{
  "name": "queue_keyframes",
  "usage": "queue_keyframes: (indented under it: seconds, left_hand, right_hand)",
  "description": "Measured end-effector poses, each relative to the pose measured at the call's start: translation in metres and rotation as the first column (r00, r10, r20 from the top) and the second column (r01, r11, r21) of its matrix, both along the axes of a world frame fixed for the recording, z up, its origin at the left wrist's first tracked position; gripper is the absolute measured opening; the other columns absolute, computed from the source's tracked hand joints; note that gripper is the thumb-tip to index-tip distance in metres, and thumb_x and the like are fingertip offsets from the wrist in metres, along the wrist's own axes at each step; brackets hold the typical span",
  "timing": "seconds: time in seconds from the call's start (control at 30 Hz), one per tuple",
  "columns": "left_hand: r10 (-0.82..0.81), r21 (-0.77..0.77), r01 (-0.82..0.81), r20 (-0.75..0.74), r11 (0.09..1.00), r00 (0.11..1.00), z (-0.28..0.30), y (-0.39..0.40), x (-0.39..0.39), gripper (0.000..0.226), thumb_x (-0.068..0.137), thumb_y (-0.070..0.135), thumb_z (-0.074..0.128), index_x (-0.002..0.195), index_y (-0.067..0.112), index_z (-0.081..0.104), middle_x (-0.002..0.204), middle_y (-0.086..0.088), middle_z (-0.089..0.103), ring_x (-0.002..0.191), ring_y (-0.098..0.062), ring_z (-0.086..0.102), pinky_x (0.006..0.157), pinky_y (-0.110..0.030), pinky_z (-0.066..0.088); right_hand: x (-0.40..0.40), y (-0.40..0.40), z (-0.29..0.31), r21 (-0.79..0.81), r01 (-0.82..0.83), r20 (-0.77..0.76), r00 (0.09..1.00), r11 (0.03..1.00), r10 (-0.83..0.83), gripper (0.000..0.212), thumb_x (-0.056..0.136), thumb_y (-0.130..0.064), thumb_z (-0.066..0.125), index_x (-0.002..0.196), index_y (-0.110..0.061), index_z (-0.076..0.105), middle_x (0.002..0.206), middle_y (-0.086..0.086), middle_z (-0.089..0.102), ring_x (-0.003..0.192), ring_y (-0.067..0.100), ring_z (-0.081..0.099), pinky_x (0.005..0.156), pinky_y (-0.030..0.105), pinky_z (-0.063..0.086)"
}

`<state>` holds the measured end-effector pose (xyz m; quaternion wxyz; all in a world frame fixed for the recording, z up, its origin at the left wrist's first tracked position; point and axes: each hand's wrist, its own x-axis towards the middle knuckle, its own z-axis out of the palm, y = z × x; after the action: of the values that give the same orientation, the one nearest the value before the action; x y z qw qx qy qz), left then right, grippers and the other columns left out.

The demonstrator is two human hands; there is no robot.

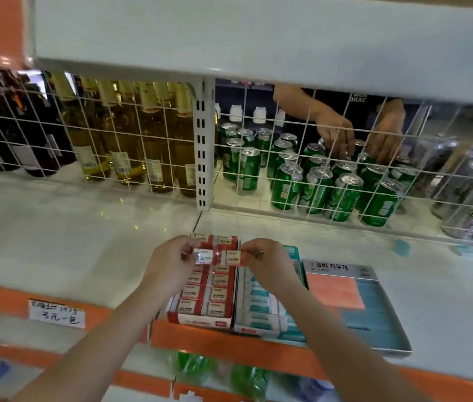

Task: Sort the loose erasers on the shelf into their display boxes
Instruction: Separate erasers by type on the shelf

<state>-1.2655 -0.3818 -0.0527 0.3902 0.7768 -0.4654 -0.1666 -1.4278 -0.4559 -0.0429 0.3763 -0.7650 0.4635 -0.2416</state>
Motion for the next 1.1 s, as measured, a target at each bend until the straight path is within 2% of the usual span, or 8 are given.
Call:
queue_keyframes:
  seconds: [0.07, 0.2, 0.43, 0.53, 0.63, 0.87, 1.0, 1.1]
  left_hand:
    - [0.001, 0.002, -0.001, 0.008, 1.0, 1.0, -0.002, -0.002, 0.003, 0.018, 0.09, 0.011, 0.055, 0.103, 0.019, 0.064, 0.098, 0.002, 0.06, 0.085, -0.012, 0.056, 0.063, -0.015, 0.04]
    - [-0.027, 0.005, 0.026, 0.126, 1.0, 0.992, -0.006, -0.003, 0.009, 0.021, 0.09, 0.014, 0.056, 0.109, 0.018, 0.063, 0.108, 0.001, 0.061, 0.092, -0.01, 0.056, 0.078, -0.019, 0.041]
    - [-0.197, 0.105, 0.173, 0.3, 0.979, 0.933, -0.007, -0.003, 0.023, 0.039, 0.088, 0.025, 0.059, 0.126, 0.019, 0.055, 0.126, 0.002, 0.053, 0.117, -0.014, 0.047, 0.091, -0.015, 0.029]
    - [-0.276, 0.161, 0.234, 0.332, 0.959, 0.902, -0.006, -0.004, 0.028, 0.046, 0.087, 0.027, 0.061, 0.131, 0.019, 0.051, 0.131, 0.003, 0.049, 0.122, -0.013, 0.042, 0.093, -0.013, 0.025]
    - [-0.301, 0.175, 0.254, 0.355, 0.951, 0.885, -0.005, -0.006, 0.031, 0.049, 0.086, 0.029, 0.063, 0.133, 0.021, 0.049, 0.133, 0.004, 0.047, 0.123, -0.013, 0.041, 0.097, -0.016, 0.027]
    - [-0.301, 0.194, 0.241, 0.402, 0.951, 0.865, -0.005, -0.016, 0.034, 0.048, 0.087, 0.033, 0.06, 0.132, 0.019, 0.05, 0.126, 0.002, 0.05, 0.116, -0.016, 0.046, 0.094, -0.022, 0.035]
    - [-0.249, 0.18, 0.185, 0.465, 0.966, 0.849, -0.009, -0.019, 0.031, 0.044, 0.087, 0.033, 0.059, 0.128, 0.019, 0.054, 0.121, 0.003, 0.051, 0.112, -0.016, 0.049, 0.092, -0.022, 0.037]
    - [-0.221, 0.169, 0.156, 0.496, 0.973, 0.84, -0.008, -0.017, 0.025, 0.041, 0.088, 0.034, 0.057, 0.126, 0.021, 0.055, 0.121, 0.003, 0.05, 0.113, -0.016, 0.048, 0.094, -0.024, 0.037]
  right_hand:
    - [0.007, -0.003, -0.005, 0.002, 0.004, -0.011, 1.0, 1.0, -0.004, 0.017, 0.09, -0.014, 0.056, 0.103, -0.013, 0.066, 0.095, -0.001, 0.067, 0.078, 0.01, 0.059, 0.063, 0.015, 0.046]
    - [0.016, -0.004, -0.007, -0.054, -0.03, -0.074, 0.997, 0.998, 0.026, 0.018, 0.088, -0.018, 0.059, 0.105, -0.016, 0.064, 0.108, 0.001, 0.063, 0.091, 0.012, 0.06, 0.08, 0.025, 0.052]
    - [0.013, -0.007, -0.007, -0.179, -0.179, -0.237, 0.962, 0.967, 0.134, 0.03, 0.087, -0.025, 0.062, 0.116, -0.02, 0.061, 0.116, -0.005, 0.05, 0.093, 0.002, 0.044, 0.067, 0.004, 0.033]
    - [0.015, -0.008, -0.008, -0.2, -0.194, -0.245, 0.959, 0.96, 0.142, 0.033, 0.086, -0.025, 0.064, 0.118, -0.019, 0.059, 0.118, -0.004, 0.049, 0.099, 0.005, 0.049, 0.077, 0.005, 0.037]
    - [0.018, -0.008, -0.008, -0.227, -0.204, -0.25, 0.957, 0.952, 0.146, 0.038, 0.084, -0.028, 0.065, 0.12, -0.019, 0.057, 0.119, -0.004, 0.048, 0.106, 0.008, 0.051, 0.089, 0.013, 0.041]
    - [0.029, -0.014, -0.01, -0.259, -0.216, -0.269, 0.952, 0.941, 0.145, 0.028, 0.086, -0.028, 0.062, 0.111, -0.015, 0.061, 0.114, -0.003, 0.048, 0.103, 0.01, 0.05, 0.084, 0.014, 0.04]
    - [0.032, -0.015, -0.015, -0.287, -0.193, -0.269, 0.956, 0.938, 0.115, 0.026, 0.086, -0.026, 0.062, 0.11, -0.015, 0.061, 0.113, -0.002, 0.048, 0.104, 0.012, 0.05, 0.091, 0.021, 0.045]
    - [0.029, -0.014, -0.014, -0.288, -0.193, -0.248, 0.961, 0.938, 0.122, 0.028, 0.087, -0.026, 0.061, 0.113, -0.015, 0.06, 0.115, -0.002, 0.048, 0.103, 0.01, 0.05, 0.088, 0.016, 0.043]
